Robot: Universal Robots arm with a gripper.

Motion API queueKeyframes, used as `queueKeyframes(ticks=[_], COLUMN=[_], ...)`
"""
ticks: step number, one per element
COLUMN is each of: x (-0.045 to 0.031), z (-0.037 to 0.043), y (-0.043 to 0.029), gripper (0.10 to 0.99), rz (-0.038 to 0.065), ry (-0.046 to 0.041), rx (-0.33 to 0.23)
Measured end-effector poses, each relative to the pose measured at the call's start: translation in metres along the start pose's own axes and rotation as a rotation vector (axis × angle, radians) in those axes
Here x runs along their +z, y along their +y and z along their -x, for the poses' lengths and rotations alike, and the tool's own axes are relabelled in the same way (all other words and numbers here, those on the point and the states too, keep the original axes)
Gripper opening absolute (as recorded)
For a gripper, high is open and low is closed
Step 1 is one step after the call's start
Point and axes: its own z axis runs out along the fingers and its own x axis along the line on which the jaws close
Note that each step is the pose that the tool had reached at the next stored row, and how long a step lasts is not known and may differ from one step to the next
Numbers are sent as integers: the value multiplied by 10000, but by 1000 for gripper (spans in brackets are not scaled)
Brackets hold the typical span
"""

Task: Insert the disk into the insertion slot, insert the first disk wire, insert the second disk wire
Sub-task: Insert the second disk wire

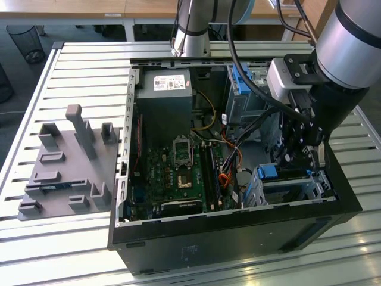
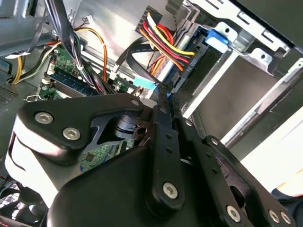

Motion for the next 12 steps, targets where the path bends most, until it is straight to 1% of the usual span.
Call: queueKeyframes(ticks=[3, 12], x=[1, 11], z=[-34, -37], y=[-3, -46], gripper=[149, 149], rz=[0, 0], ry=[1, 1], rx=[-1, 1])
